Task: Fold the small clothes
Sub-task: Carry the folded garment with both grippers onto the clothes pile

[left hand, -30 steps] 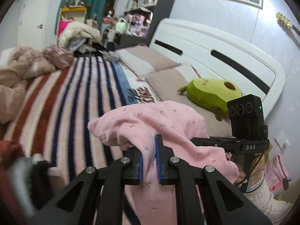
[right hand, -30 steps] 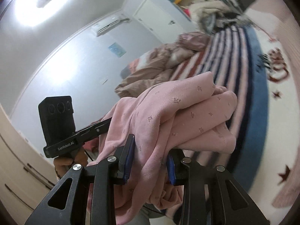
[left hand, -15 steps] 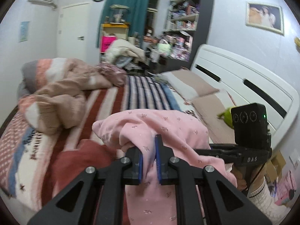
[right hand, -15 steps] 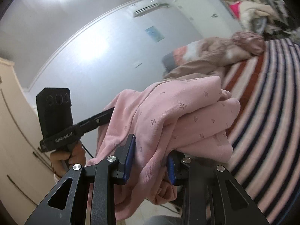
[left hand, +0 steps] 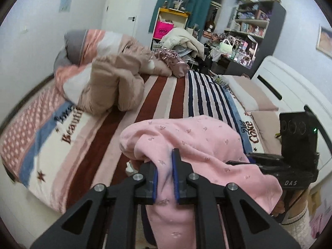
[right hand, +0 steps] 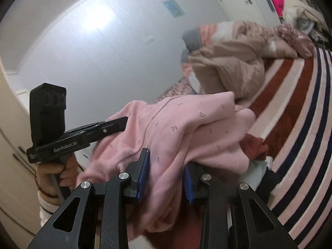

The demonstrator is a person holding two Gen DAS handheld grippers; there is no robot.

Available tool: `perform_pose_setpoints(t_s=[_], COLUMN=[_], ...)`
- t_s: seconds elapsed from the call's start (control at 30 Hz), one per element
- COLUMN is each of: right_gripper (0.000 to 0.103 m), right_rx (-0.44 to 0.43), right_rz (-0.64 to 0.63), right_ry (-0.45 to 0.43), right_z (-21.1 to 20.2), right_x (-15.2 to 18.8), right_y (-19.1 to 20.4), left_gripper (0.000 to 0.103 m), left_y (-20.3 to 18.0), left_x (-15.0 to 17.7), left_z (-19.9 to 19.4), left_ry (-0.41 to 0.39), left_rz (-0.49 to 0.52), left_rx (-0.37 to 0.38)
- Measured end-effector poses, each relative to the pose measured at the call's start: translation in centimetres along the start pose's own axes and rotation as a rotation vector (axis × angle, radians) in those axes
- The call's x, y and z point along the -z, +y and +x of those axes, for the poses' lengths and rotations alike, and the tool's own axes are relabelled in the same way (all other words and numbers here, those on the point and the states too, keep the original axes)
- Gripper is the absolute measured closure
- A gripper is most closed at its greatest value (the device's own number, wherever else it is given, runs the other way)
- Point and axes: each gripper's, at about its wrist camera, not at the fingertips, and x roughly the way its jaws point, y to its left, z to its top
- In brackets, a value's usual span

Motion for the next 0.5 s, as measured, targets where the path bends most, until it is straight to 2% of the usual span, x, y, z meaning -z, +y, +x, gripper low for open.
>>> perform_pose_setpoints(t_s=[0.13,0.23,0.4,0.5], right_gripper=[0.077,0.068,0.052,0.051], right_rx=[0.035,0.063,0.097,0.107], right_rz=[0.011,0.004,-0.004,-0.001], right_ry=[0.037,0.037,0.030,0.008], right_z=[1.4,1.2,-0.5,-1.8], right_x=[0.5,0.9,1.4,1.3], right_y=[-1.4,-1.3,-1.1,-1.3], left_gripper=[0.088,0.077,0.046,0.042], left_y=[0.7,0.5,-0.3,-0.6], left_x=[0.9,1.1,1.0,0.7], left_z=[1.0,1.1,-0.4,-0.9], left_ry=[0.009,0.006,-0.029,-0.037], left_rz=[0.007,0.003,0.034,0.046], left_rx=[0.017,0.027,0.057,0.054])
